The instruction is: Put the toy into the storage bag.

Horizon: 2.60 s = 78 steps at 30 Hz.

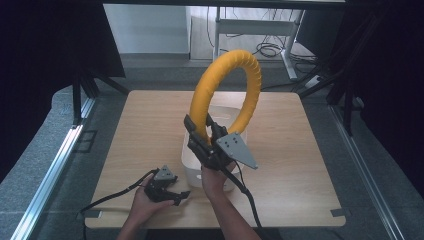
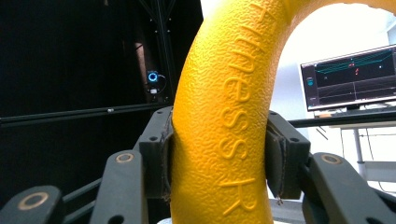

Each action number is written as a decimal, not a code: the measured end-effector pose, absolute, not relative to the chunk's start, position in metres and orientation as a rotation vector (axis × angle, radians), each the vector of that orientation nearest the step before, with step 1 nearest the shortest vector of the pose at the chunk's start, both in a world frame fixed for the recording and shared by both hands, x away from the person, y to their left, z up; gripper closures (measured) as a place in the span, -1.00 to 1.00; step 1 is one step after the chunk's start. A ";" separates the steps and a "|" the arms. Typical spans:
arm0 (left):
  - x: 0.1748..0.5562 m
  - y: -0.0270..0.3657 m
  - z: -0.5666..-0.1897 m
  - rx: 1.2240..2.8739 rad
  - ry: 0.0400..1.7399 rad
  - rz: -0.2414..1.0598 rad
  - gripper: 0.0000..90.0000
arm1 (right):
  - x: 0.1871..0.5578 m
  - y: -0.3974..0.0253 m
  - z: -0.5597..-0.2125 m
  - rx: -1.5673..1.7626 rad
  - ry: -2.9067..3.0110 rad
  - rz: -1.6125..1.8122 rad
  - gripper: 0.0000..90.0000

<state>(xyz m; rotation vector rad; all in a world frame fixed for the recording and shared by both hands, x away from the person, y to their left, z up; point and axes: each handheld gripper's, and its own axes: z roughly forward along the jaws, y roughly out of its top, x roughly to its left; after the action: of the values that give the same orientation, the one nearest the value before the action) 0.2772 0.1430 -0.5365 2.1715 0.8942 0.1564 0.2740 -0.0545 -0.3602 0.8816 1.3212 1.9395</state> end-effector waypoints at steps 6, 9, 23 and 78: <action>0.277 0.144 -0.536 2.186 0.884 0.153 -0.50 | 0.273 -0.048 -0.364 0.888 1.333 1.942 0.12; 0.277 0.144 -0.536 2.187 0.883 0.154 -0.50 | 0.272 -0.044 -0.366 0.890 1.338 1.949 0.12; 0.278 0.143 -0.537 2.185 0.890 0.149 -0.50 | 0.271 -0.040 -0.378 0.932 1.356 1.958 0.12; 0.278 0.142 -0.538 2.169 0.900 0.148 -0.51 | 0.282 -0.051 -0.418 1.153 1.528 1.842 -0.26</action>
<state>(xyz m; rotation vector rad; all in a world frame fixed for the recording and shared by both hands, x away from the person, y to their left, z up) 0.2779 0.1420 -0.5379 2.1686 0.9003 0.1485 0.2821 -0.0512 -0.4178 1.1525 1.5283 1.8419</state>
